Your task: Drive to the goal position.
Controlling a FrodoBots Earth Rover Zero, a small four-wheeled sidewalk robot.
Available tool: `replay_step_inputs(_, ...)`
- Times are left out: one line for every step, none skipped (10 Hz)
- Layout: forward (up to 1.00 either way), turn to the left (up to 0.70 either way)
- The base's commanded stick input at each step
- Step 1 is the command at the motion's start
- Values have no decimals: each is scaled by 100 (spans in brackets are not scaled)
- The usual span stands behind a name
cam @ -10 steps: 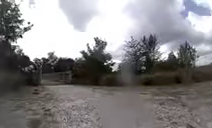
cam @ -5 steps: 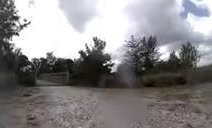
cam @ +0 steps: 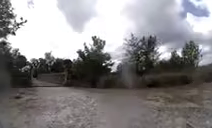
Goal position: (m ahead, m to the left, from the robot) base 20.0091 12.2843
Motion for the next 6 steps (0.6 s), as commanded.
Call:
replay_step_inputs(60,15)
replay_step_inputs(60,15)
replay_step_inputs(60,15)
replay_step_inputs(60,15)
replay_step_inputs(60,15)
replay_step_inputs(60,15)
